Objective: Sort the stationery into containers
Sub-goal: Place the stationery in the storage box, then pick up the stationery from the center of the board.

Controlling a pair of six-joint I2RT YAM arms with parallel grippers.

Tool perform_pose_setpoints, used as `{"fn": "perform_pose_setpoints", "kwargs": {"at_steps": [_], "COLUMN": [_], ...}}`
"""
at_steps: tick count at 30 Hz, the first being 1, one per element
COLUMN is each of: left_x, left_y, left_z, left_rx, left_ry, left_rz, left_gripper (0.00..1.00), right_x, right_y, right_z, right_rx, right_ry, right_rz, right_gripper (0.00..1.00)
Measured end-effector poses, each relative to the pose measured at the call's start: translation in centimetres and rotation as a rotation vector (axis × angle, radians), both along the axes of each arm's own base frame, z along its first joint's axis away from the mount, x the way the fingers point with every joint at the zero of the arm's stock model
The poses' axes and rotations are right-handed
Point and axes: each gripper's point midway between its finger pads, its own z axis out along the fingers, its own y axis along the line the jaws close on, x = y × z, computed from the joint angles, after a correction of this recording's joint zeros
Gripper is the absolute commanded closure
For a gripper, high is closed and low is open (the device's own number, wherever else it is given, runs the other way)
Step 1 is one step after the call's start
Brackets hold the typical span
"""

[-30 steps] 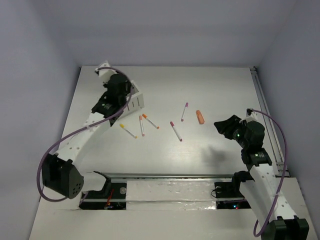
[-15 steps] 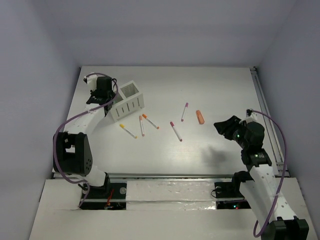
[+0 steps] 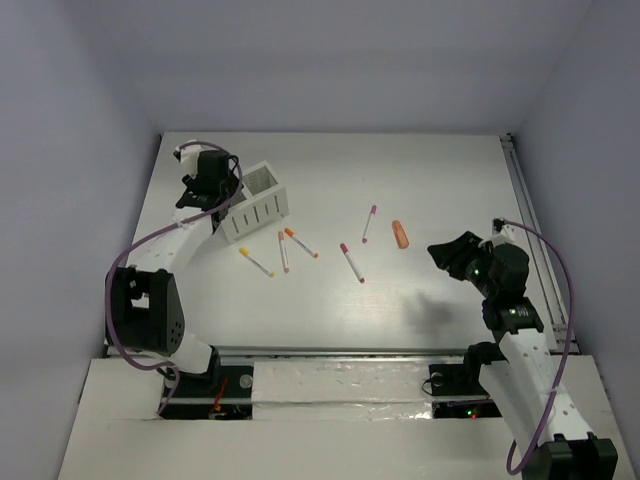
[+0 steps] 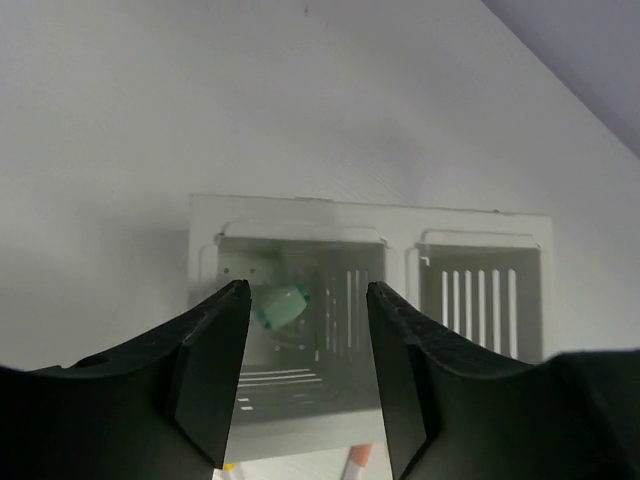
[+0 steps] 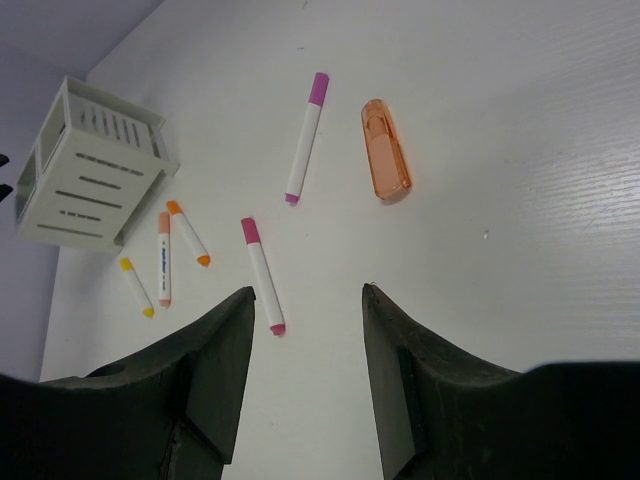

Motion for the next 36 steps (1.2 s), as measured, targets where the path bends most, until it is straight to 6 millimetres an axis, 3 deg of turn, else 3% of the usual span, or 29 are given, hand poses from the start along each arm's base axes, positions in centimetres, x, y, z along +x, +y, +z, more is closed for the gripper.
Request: {"fn": "perform_pose_setpoints", "kwargs": {"at_steps": [3, 4, 6, 7, 8, 9, 12, 15, 18, 19, 21, 22, 23, 25, 26, 30, 36], "left_x": [-0.2, -0.3, -0.4, -0.5, -0.7, -1.1, -3.2, -5.7, -7.7, -8.2, -9.1, -9.6, -9.9, -11.3, -11.9, -11.8, -9.5], "left_y": [-1.9, -3.0, -5.4, -7.1, -9.0, -11.3, -19.0, -26.6, -33.6, -35.6, -39.8, -41.3, -42.1, -44.5, -45.0, -45.4, -46.9], "left_z": [1.1, 1.7, 3.3, 4.1, 4.9, 5.8, 7.4, 7.0, 3.9, 2.7, -0.3, -1.7, -2.7, -5.9, -7.2, -9.5, -8.7], "left_rx": [0.014, 0.023, 0.041, 0.052, 0.059, 0.055, 0.048, 0.027, 0.036, 0.048, 0.076, 0.091, 0.098, 0.125, 0.136, 0.163, 0.137], "left_ry": [-0.024, -0.036, -0.069, -0.089, -0.108, -0.131, -0.174, -0.184, -0.134, -0.111, -0.063, -0.041, -0.026, 0.027, 0.05, 0.104, 0.074], "left_rz": [-0.044, -0.065, -0.108, -0.139, -0.174, -0.215, -0.375, -0.527, -0.649, -0.68, -0.737, -0.761, -0.77, -0.816, -0.83, -0.831, -0.798], "left_gripper": [0.53, 0.6, 0.67, 0.74, 0.94, 1.0, 1.0, 1.0, 1.0, 0.97, 0.79, 0.73, 0.62, 0.51, 0.43, 0.39, 0.41], "right_x": [0.0, 0.0, 0.0, 0.0, 0.0, 0.0, -0.3, -1.0, -1.5, -1.5, -1.4, -1.4, -1.5, -1.5, -1.6, -1.9, -1.9], "right_y": [0.0, 0.0, 0.0, 0.0, -0.1, -0.2, -1.1, -2.3, -3.2, -3.6, -4.2, -4.5, -4.8, -5.4, -5.5, -5.9, -5.9], "right_z": [0.0, 0.0, 0.0, 0.0, 0.1, 0.2, 1.3, 3.8, 5.8, 5.9, 5.3, 4.9, 4.6, 4.3, 4.1, 4.2, 4.2], "right_rx": [0.0, 0.0, -0.004, -0.004, -0.005, -0.003, -0.01, -0.015, -0.011, -0.01, -0.01, -0.015, -0.013, -0.023, -0.025, -0.029, -0.029], "right_ry": [0.001, 0.0, -0.001, -0.002, -0.004, -0.006, -0.055, -0.159, -0.245, -0.248, -0.222, -0.206, -0.193, -0.179, -0.174, -0.177, -0.178], "right_rz": [0.001, 0.001, 0.001, 0.001, -0.004, -0.012, -0.066, -0.137, -0.193, -0.216, -0.257, -0.274, -0.293, -0.321, -0.332, -0.351, -0.35], "right_gripper": [0.47, 0.52, 0.78, 1.0, 1.0, 1.0, 1.0, 0.95, 0.88, 0.78, 0.65, 0.52, 0.46, 0.38, 0.37, 0.37, 0.39]}}
